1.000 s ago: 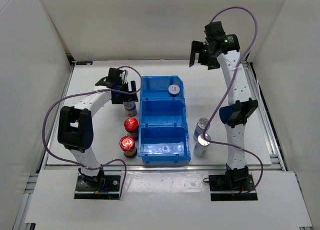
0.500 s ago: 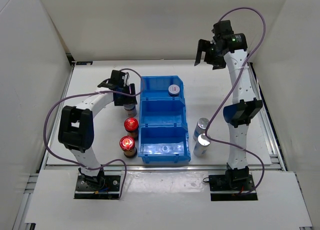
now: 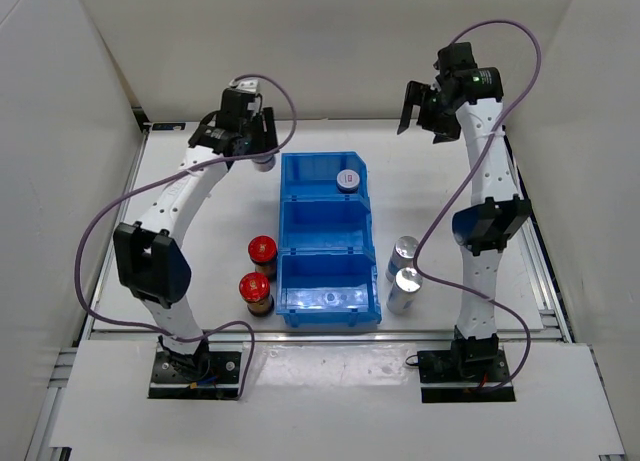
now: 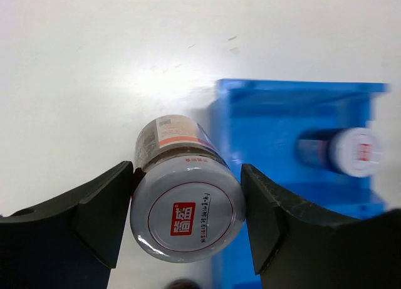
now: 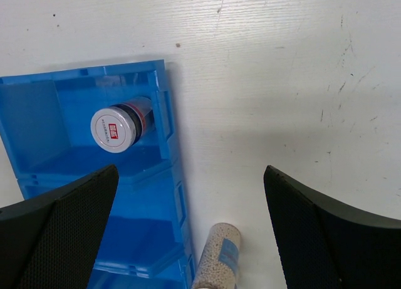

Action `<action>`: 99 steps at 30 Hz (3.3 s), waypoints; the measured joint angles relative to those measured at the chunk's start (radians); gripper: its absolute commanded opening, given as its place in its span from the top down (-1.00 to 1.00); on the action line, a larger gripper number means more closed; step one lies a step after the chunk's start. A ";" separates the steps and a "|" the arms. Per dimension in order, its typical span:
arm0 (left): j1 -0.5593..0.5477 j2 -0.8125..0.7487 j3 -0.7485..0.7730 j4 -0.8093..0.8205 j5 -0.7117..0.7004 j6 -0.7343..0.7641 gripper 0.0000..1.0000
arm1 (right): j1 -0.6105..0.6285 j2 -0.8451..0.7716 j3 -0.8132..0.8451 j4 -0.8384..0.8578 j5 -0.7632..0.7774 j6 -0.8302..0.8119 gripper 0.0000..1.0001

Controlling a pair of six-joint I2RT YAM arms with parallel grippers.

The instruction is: Organize the condiment bottles

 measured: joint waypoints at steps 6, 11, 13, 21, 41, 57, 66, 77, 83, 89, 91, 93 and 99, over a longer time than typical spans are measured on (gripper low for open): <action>-0.140 0.032 0.071 0.032 0.058 0.009 0.78 | -0.003 -0.035 -0.047 0.000 -0.002 0.000 -1.00; -0.204 0.135 0.077 0.041 0.134 -0.005 0.78 | -0.003 -0.101 -0.107 0.001 -0.003 -0.005 -1.00; -0.207 0.184 0.077 0.040 0.143 -0.014 0.78 | -0.003 -0.133 -0.137 0.001 -0.002 -0.005 -1.00; -0.177 0.321 0.077 0.047 0.148 -0.040 0.64 | -0.003 -0.266 -0.267 0.003 0.006 -0.009 -1.00; -0.148 0.312 0.233 0.055 0.094 -0.068 -1.00 | 0.151 -0.663 -1.059 0.030 0.010 0.000 -1.00; -0.066 -0.471 -0.327 -0.008 -0.064 0.003 -1.00 | 0.216 -0.764 -1.346 0.039 -0.033 0.004 -0.98; -0.070 -0.466 -0.440 -0.060 -0.088 0.022 -1.00 | 0.241 -0.631 -1.339 0.103 -0.005 0.023 -0.65; -0.080 -0.553 -0.526 -0.045 -0.087 0.006 -1.00 | 0.283 -0.563 -1.218 0.078 0.116 0.050 0.65; -0.083 -0.583 -0.575 -0.040 -0.089 0.002 -1.00 | 0.369 -0.526 -0.879 0.028 0.173 0.053 0.79; -0.083 -0.589 -0.596 -0.041 -0.093 -0.002 -1.00 | 0.480 -0.362 -0.572 0.026 0.154 0.025 0.79; -0.083 -0.590 -0.598 -0.039 -0.094 -0.002 -1.00 | 0.500 -0.286 -0.527 0.029 0.143 0.017 0.79; -0.083 -0.591 -0.600 -0.038 -0.096 -0.002 -1.00 | 0.514 -0.212 -0.492 -0.004 0.114 0.013 0.79; -0.091 -0.600 -0.617 -0.037 -0.108 -0.003 -1.00 | 0.511 -0.066 -0.473 -0.003 0.102 -0.010 0.71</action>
